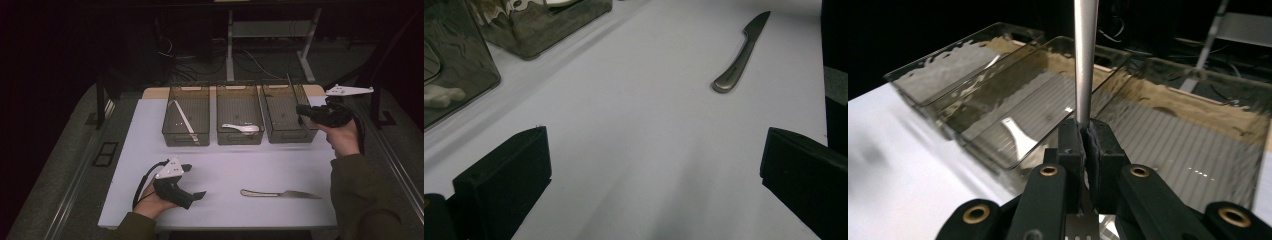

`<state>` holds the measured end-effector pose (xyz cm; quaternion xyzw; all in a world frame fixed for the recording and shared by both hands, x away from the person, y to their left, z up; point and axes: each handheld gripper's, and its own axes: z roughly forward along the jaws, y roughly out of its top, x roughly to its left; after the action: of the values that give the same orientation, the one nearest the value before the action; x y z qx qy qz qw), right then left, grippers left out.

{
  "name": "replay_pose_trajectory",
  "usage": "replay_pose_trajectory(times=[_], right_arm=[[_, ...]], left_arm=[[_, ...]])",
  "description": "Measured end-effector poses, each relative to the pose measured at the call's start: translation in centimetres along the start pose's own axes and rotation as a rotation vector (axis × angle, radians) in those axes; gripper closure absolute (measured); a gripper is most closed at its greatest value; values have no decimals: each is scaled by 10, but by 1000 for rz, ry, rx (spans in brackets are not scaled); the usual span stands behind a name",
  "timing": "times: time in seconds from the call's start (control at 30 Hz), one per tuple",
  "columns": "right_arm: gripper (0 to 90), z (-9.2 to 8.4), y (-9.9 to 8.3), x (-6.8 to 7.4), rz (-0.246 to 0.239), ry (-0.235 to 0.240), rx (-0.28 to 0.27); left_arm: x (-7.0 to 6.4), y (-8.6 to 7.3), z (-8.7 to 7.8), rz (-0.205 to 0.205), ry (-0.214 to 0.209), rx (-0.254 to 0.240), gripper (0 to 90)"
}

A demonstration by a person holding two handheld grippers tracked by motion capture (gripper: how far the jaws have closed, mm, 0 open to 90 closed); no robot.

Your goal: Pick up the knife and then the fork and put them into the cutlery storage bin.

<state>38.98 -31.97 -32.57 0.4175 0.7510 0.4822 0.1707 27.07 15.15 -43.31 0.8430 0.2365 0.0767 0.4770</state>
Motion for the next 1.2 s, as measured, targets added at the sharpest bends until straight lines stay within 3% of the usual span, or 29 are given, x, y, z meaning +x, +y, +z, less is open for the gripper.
replay_pose_trajectory(times=[0.33, 0.43, 0.9, 1.2], right_arm=[[853, 21, 11, -22, -2, -71, 7], [853, 30, 11, -28, -8, -104, 31], [852, 59, -9, -58, 30, -170, 132], [852, 75, -19, -61, -17, -205, 232]], left_arm=[[0, 0, 0, 1, -1, -2, 0], [0, 0, 0, 1, -1, -2, 0], [0, 0, 0, 1, -4, -4, 0], [0, 0, 0, -1, -5, -5, 0]])
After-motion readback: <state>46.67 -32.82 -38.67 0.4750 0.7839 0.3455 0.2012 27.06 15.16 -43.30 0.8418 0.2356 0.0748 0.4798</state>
